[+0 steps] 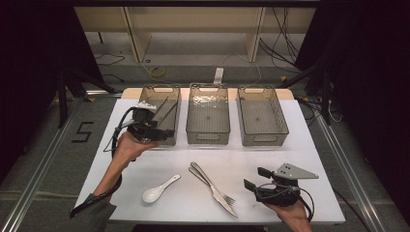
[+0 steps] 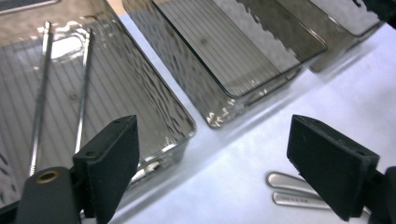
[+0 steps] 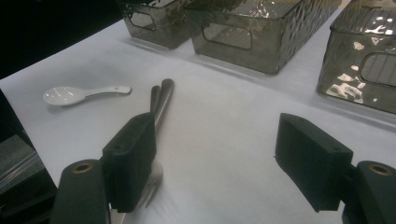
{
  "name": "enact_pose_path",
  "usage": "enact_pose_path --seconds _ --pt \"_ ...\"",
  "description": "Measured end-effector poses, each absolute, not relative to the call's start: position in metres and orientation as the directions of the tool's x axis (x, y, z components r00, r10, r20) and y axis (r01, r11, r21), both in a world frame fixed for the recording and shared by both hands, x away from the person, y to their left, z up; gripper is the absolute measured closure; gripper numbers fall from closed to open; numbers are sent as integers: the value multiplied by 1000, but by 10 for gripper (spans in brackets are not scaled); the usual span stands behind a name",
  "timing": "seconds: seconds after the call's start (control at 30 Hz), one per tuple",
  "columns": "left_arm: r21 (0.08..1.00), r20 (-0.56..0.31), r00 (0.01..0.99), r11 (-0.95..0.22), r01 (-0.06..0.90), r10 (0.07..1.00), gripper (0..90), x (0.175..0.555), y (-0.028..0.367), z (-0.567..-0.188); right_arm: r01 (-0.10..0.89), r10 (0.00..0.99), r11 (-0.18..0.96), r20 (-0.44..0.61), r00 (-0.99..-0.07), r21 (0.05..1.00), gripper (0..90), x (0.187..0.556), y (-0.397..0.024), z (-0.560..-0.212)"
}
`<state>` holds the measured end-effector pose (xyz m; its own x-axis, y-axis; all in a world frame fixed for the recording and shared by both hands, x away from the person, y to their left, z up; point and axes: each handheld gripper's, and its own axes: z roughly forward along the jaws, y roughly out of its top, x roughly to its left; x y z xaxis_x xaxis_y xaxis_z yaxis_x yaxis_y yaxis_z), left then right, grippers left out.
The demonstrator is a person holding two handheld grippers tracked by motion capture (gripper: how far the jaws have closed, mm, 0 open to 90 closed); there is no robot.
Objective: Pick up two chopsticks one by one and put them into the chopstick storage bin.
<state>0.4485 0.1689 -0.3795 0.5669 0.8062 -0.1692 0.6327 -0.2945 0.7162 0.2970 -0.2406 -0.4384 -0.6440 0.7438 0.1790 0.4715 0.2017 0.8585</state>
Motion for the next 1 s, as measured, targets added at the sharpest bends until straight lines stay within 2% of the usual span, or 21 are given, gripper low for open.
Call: enact_pose_path --seconds 0.53,1.0 --pt "670 -154 615 -376 640 773 153 418 149 -395 472 745 196 182 -641 860 300 296 -242 -437" --pt "623 -156 638 -426 656 754 154 409 144 -401 477 747 195 185 -639 857 301 296 -243 -438"
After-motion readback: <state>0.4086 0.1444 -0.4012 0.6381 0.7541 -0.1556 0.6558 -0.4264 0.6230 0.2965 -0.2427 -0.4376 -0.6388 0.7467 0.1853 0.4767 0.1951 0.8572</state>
